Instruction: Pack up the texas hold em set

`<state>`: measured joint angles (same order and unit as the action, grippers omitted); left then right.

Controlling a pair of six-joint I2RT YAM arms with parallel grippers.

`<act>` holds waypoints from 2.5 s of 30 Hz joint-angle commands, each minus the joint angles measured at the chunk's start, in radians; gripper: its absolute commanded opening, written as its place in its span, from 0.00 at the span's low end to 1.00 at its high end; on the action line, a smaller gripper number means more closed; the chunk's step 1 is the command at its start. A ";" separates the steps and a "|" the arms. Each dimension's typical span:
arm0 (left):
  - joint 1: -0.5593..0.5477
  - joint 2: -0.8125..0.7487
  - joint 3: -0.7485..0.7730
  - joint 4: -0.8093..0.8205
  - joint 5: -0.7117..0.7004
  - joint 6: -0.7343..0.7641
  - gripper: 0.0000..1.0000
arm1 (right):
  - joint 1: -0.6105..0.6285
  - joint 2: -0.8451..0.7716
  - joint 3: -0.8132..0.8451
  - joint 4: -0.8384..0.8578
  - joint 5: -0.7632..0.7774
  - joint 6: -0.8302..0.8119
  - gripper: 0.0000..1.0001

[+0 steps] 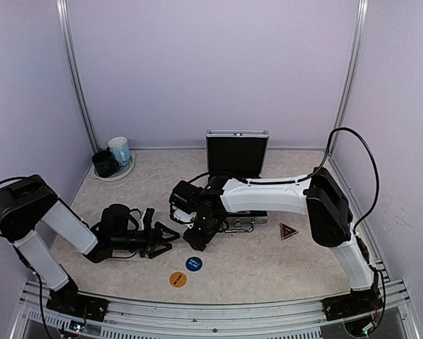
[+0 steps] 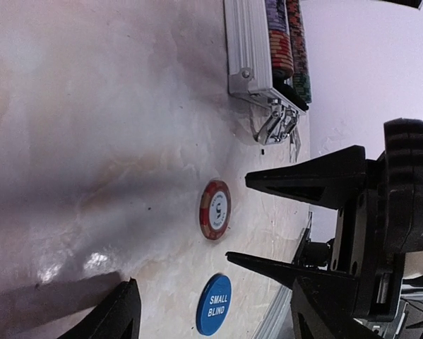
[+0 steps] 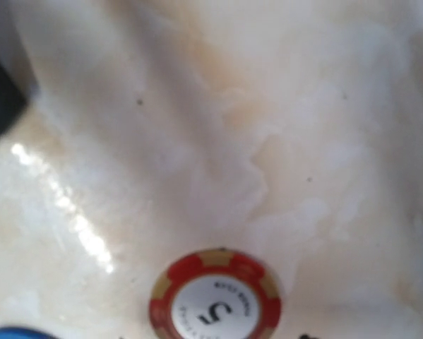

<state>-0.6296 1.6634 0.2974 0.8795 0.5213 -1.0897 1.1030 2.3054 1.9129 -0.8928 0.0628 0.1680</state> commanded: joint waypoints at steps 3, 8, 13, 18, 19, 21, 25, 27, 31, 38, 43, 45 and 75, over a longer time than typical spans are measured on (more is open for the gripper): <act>0.020 -0.131 -0.023 -0.206 -0.081 0.074 0.73 | -0.012 0.091 0.121 -0.110 -0.045 -0.003 0.57; 0.027 -0.187 -0.033 -0.263 -0.096 0.090 0.73 | -0.023 0.151 0.180 -0.188 -0.055 0.000 0.57; 0.029 -0.223 -0.037 -0.295 -0.109 0.102 0.73 | -0.025 0.187 0.216 -0.246 -0.026 -0.004 0.55; 0.033 -0.242 -0.032 -0.313 -0.112 0.108 0.73 | -0.025 0.200 0.211 -0.264 -0.038 -0.021 0.50; 0.033 -0.245 -0.031 -0.318 -0.114 0.109 0.73 | -0.025 0.200 0.202 -0.264 -0.044 -0.023 0.48; 0.033 -0.250 -0.031 -0.326 -0.116 0.112 0.73 | -0.024 0.204 0.187 -0.266 -0.048 -0.026 0.44; 0.033 -0.260 -0.027 -0.336 -0.121 0.116 0.73 | -0.023 0.216 0.194 -0.270 -0.021 -0.027 0.40; 0.033 -0.256 -0.025 -0.335 -0.119 0.117 0.73 | -0.022 0.221 0.217 -0.270 -0.001 -0.029 0.39; 0.033 -0.237 -0.021 -0.326 -0.111 0.120 0.73 | -0.016 0.181 0.224 -0.225 0.030 -0.044 0.39; 0.031 -0.173 -0.016 -0.227 -0.066 0.102 0.73 | -0.002 0.060 0.161 -0.117 0.043 -0.062 0.40; 0.023 -0.081 -0.004 -0.110 -0.017 0.065 0.73 | 0.004 0.017 0.127 -0.079 0.034 -0.064 0.40; 0.018 -0.033 0.000 -0.051 0.006 0.040 0.72 | 0.007 0.004 0.113 -0.066 0.030 -0.065 0.40; 0.025 -0.431 -0.015 -0.482 -0.233 0.150 0.90 | -0.026 0.234 0.262 -0.258 -0.091 -0.043 0.46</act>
<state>-0.6075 1.2644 0.2718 0.4744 0.3302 -0.9722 1.0821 2.4790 2.1853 -1.1091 0.0071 0.1284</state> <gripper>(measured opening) 0.872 0.486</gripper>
